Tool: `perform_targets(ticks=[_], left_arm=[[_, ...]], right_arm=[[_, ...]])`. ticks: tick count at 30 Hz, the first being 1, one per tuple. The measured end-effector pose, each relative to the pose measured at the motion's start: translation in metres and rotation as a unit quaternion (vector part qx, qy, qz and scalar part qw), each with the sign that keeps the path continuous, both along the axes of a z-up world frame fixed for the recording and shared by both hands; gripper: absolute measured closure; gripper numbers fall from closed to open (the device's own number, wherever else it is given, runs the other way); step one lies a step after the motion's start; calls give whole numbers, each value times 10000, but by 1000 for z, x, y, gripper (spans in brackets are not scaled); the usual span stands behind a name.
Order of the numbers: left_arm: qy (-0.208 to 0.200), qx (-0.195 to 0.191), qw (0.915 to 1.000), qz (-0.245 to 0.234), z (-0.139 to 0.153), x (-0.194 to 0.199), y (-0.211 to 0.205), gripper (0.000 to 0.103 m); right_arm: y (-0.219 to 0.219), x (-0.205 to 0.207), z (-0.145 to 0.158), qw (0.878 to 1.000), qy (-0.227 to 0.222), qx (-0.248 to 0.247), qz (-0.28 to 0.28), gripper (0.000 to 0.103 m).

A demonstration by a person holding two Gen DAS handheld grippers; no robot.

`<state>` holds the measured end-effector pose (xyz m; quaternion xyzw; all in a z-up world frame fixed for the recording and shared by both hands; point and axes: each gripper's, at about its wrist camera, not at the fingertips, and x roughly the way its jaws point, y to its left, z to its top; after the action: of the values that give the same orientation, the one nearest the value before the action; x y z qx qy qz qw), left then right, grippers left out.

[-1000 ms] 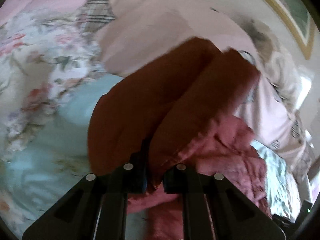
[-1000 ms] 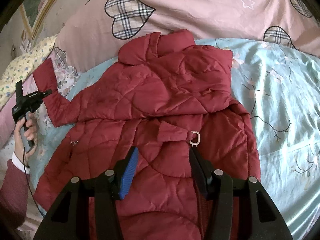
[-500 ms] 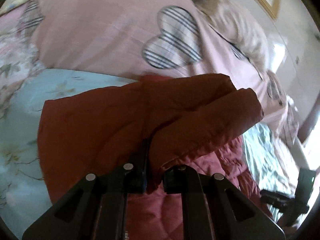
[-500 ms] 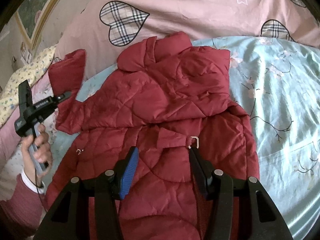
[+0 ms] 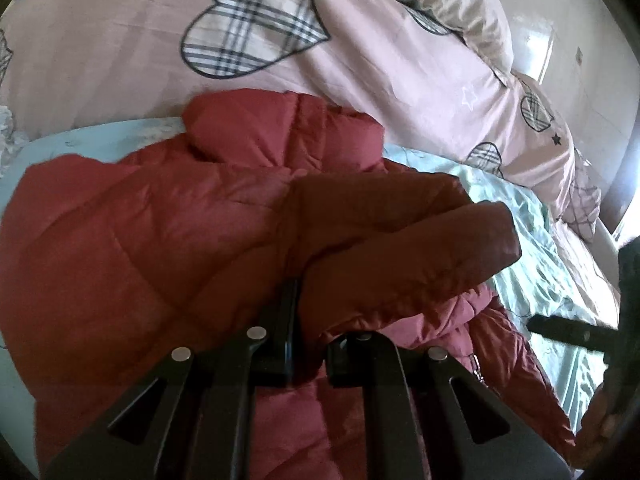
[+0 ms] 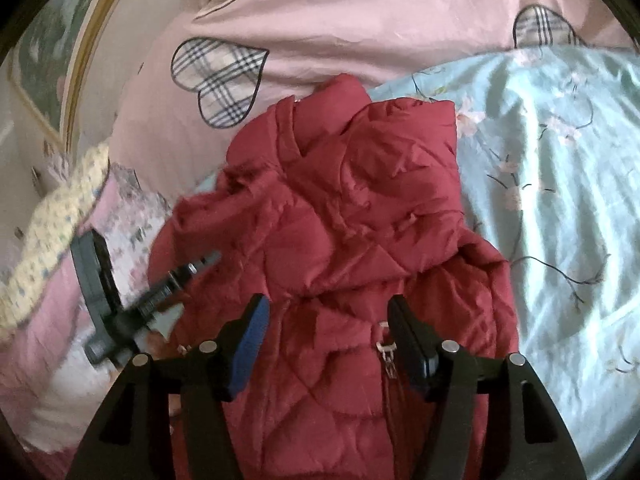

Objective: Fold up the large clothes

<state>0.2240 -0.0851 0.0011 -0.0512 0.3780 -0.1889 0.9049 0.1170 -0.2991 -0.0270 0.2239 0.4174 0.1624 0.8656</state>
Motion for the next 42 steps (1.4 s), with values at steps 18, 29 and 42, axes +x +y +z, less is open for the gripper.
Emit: perform_targets(ticks=[18,29,42], left_arm=[[-128,534,9978,-377,-13,-2,-44,94],[206,183,9976,-640,1,-22,-12,49],[372,140,9981,481,9,45,76,49]], right_arm=[[18,103,-27,9864,666,1493,164,85],[-6,86,7,9986,47,399,-349,94],[-14,86,-28,9974,203,-390,-574,93]])
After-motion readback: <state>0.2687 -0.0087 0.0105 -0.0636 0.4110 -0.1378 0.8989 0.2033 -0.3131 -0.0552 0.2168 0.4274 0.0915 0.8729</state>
